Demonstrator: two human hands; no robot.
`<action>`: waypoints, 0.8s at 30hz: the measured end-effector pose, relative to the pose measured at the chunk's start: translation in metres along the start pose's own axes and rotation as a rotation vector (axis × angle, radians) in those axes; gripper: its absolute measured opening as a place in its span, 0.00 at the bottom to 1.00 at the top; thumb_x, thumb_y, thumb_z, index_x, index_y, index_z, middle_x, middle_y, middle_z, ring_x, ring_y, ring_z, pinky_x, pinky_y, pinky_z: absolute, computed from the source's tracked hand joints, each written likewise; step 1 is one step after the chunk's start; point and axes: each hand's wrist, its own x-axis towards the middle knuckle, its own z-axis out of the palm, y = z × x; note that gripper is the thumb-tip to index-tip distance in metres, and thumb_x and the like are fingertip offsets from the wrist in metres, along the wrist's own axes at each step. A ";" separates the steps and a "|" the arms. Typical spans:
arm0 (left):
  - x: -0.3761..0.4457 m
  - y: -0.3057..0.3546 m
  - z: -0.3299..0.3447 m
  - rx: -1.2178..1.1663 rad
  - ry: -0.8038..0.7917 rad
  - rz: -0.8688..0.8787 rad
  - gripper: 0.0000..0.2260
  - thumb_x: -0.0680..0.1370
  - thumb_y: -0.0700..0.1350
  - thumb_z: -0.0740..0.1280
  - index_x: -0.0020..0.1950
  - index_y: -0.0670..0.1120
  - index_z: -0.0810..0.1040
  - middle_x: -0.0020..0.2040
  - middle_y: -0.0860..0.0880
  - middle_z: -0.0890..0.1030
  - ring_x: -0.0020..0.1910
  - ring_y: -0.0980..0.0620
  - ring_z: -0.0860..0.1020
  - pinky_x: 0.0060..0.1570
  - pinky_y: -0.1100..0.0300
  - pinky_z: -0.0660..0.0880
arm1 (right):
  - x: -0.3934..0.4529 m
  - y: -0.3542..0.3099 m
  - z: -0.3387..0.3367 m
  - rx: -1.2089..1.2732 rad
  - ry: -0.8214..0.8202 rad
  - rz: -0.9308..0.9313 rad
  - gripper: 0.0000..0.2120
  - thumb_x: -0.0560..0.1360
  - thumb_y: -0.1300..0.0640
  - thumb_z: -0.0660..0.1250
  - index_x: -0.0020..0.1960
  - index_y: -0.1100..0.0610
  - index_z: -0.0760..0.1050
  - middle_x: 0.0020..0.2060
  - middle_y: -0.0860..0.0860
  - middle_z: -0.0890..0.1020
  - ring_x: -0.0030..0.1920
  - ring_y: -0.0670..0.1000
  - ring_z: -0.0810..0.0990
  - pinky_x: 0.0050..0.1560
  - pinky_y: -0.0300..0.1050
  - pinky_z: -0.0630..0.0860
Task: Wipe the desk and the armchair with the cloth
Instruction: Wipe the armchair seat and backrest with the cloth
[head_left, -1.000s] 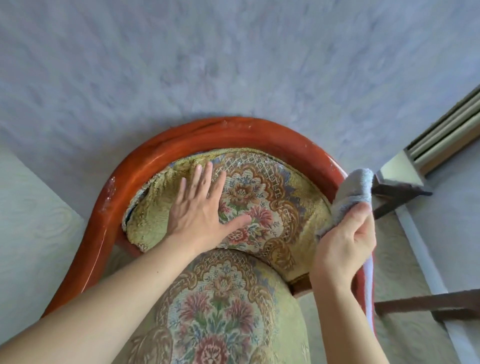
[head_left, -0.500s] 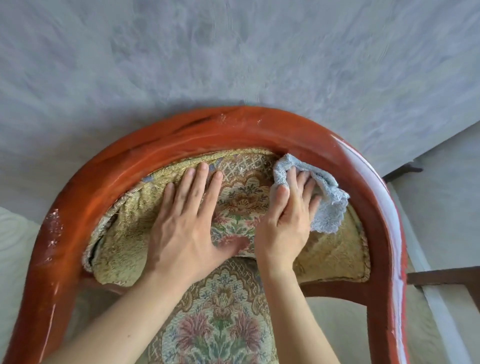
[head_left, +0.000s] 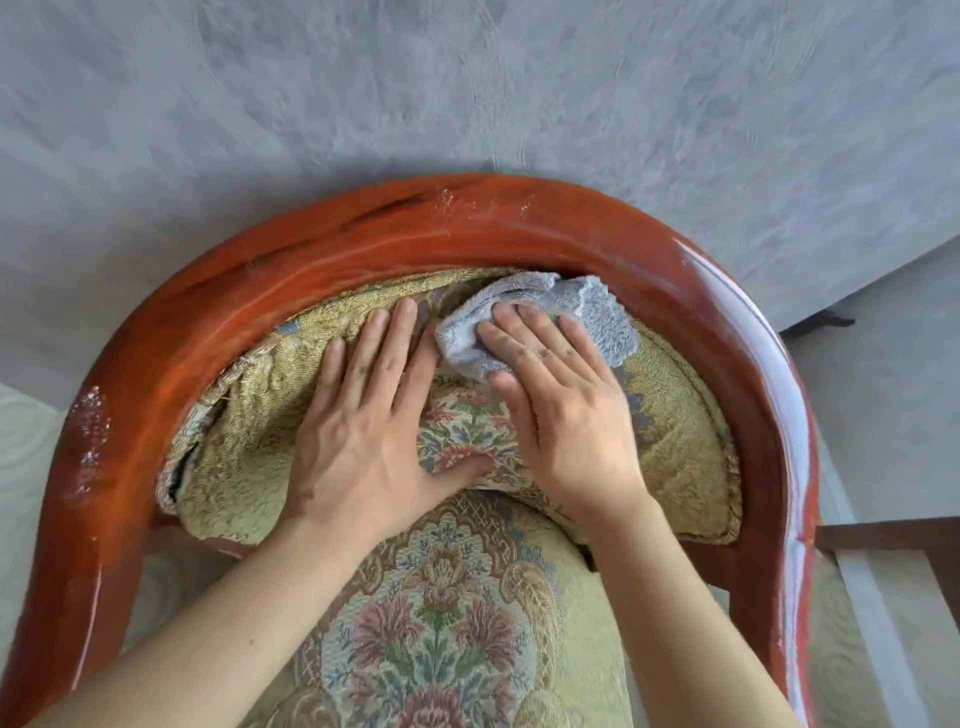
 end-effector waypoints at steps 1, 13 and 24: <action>-0.001 -0.001 0.000 0.006 0.003 0.001 0.52 0.72 0.80 0.52 0.83 0.45 0.49 0.84 0.44 0.45 0.83 0.46 0.47 0.79 0.43 0.50 | -0.006 0.006 -0.005 -0.043 0.005 0.013 0.20 0.86 0.51 0.53 0.72 0.55 0.73 0.72 0.51 0.73 0.76 0.50 0.66 0.77 0.54 0.60; -0.002 -0.005 -0.003 -0.069 0.001 0.016 0.50 0.74 0.79 0.51 0.84 0.48 0.43 0.84 0.46 0.43 0.83 0.46 0.46 0.79 0.43 0.51 | -0.060 0.001 -0.058 0.001 0.651 0.995 0.23 0.83 0.43 0.49 0.49 0.55 0.78 0.41 0.50 0.83 0.39 0.45 0.78 0.37 0.33 0.68; -0.003 -0.007 -0.002 -0.068 0.001 0.040 0.51 0.73 0.78 0.52 0.84 0.46 0.44 0.84 0.45 0.44 0.83 0.45 0.46 0.79 0.42 0.51 | -0.001 -0.041 0.006 0.092 0.449 1.019 0.23 0.83 0.45 0.52 0.70 0.54 0.75 0.71 0.53 0.75 0.74 0.46 0.67 0.74 0.35 0.59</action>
